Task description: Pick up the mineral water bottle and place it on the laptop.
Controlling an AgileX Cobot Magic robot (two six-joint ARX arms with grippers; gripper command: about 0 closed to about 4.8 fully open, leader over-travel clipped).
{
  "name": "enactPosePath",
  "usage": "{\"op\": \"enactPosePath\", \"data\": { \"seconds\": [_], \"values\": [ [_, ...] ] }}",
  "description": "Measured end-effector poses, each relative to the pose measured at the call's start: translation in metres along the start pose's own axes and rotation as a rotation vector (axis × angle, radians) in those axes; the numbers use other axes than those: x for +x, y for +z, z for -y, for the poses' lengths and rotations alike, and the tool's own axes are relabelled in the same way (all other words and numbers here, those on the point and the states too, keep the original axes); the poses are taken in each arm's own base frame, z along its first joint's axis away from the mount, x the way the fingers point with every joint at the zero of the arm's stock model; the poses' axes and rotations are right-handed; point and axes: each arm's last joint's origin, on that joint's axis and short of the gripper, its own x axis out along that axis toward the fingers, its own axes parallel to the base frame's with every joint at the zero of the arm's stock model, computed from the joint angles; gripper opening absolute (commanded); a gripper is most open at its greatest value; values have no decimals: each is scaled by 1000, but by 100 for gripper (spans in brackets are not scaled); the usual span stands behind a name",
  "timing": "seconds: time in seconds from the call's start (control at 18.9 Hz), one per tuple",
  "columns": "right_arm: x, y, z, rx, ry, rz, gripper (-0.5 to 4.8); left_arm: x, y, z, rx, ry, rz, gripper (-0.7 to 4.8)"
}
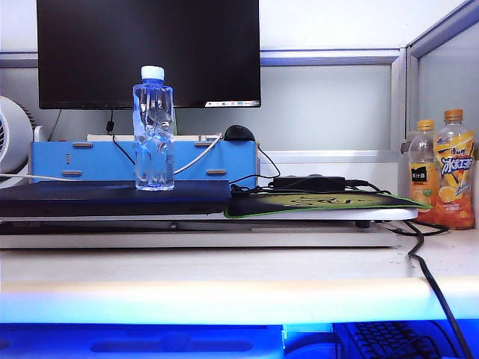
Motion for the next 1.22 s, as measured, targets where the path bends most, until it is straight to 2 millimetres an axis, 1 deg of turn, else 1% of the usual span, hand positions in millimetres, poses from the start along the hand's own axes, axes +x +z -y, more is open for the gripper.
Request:
{"op": "enactPosePath", "data": {
  "seconds": [0.11, 0.16, 0.32, 0.42, 0.53, 0.64, 0.69, 0.74, 0.85, 1.01, 1.11, 1.22],
  "values": [
    [-39, 10, 12, -23, -42, -17, -1, 0, 0, 0, 0, 0, 0, -2],
    [-55, 13, 16, -31, -59, -27, -1, 0, 0, 0, 0, 0, 0, -2],
    [-106, 14, 28, -51, -123, -104, -1, 0, 0, 0, 0, 0, 0, -2],
    [-128, 7, 31, -78, -155, -205, -1, 0, 0, 0, 0, 0, 0, -2],
    [-142, -10, 30, -116, -171, -331, -1, 0, 0, 0, 0, 0, 0, -2],
    [-146, -36, 23, -138, -155, -405, -1, 0, 0, 0, 0, 0, 0, -2],
    [-145, -53, 17, -140, -150, -410, -1, 0, 0, 0, 0, 0, 0, -2],
    [-141, -70, 11, -124, -164, -361, 0, 0, 0, 0, 0, 0, 0, -2],
    [-135, -113, -4, -103, -175, -269, 0, 0, 0, 0, 0, 0, 0, -2],
    [-124, -190, -21, -104, -216, -202, 0, 0, 0, 0, 0, 0, 0, -2],
    [-128, -239, -28, -95, -246, -223, 0, 0, 0, 0, 0, 0, -1, -2],
    [-136, -277, -30, -43, -274, -249, 0, 0, 0, 0, 0, 0, 0, -2]
  ]
}}
